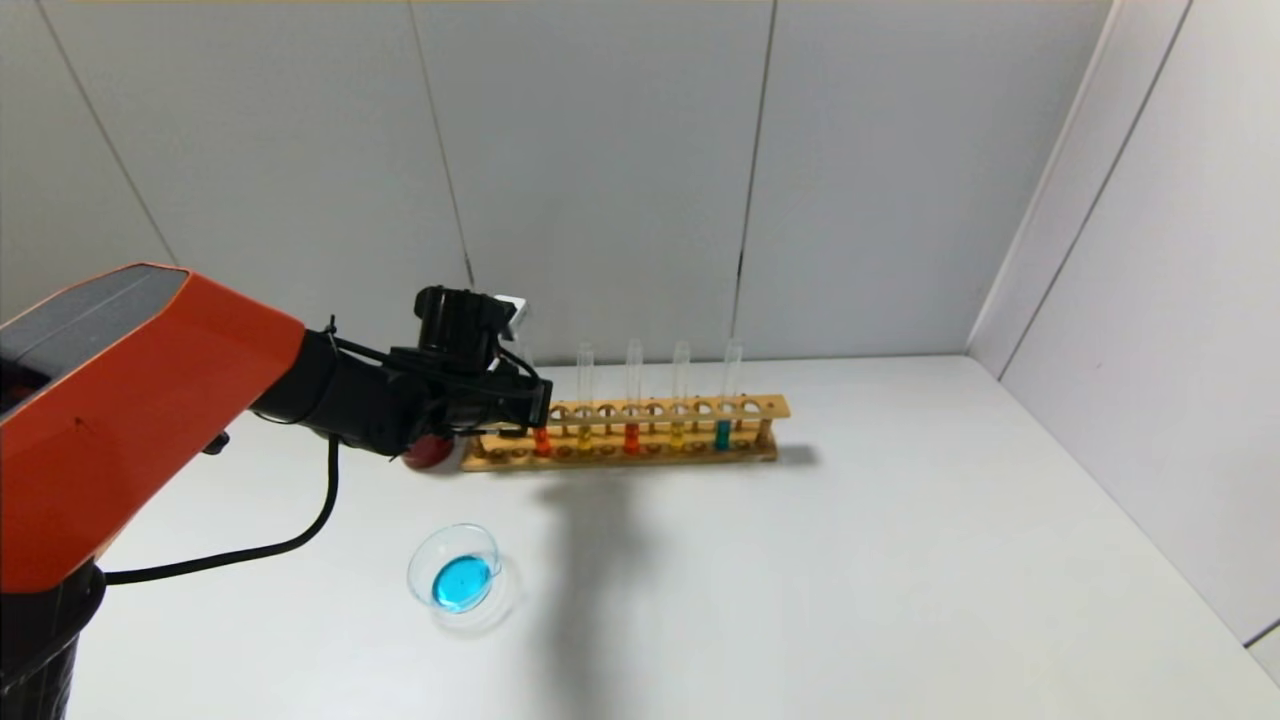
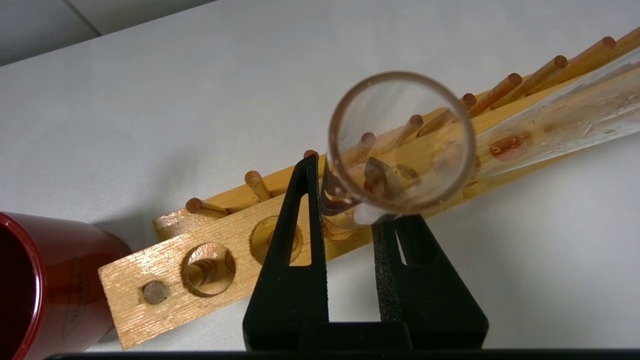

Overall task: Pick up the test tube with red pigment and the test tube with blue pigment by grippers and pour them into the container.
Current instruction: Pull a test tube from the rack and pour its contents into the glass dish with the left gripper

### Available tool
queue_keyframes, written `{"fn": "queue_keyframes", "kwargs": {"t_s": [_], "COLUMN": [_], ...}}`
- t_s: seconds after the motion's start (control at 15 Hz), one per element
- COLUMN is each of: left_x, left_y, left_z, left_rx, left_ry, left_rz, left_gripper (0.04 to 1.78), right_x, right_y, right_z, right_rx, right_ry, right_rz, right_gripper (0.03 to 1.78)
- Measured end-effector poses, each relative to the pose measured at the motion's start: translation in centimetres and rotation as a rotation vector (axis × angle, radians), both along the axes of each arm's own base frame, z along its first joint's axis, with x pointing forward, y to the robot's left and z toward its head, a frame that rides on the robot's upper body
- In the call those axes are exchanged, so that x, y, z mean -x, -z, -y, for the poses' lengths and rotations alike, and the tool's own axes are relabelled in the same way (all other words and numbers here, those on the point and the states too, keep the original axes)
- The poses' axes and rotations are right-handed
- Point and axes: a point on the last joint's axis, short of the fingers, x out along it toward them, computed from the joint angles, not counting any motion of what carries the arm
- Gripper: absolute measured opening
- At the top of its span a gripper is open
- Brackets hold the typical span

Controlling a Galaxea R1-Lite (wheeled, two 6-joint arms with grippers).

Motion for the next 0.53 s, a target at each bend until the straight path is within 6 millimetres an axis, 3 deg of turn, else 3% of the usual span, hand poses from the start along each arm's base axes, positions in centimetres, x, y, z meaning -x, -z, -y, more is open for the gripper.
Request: {"fn": "queue_keyframes", "kwargs": {"t_s": [0.2, 0.53], "left_x": [-0.1, -0.2], "left_y": [-0.4, -3.6], "left_z": [0.4, 0.7], "left_rx": [-0.013, -0.031], "left_ry": [-0.021, -0.008], "left_rz": [0.042, 0.187], "left_gripper": [0.31, 0.31], "right_x": [0.0, 0.0], "right_y": [0.0, 0.0], "right_z": [0.0, 0.0], "right_rx": [0.000, 0.000], "right_ry": [0.000, 0.000], "right_rz": [0.000, 0.000], "right_gripper": [1.75, 1.75]}}
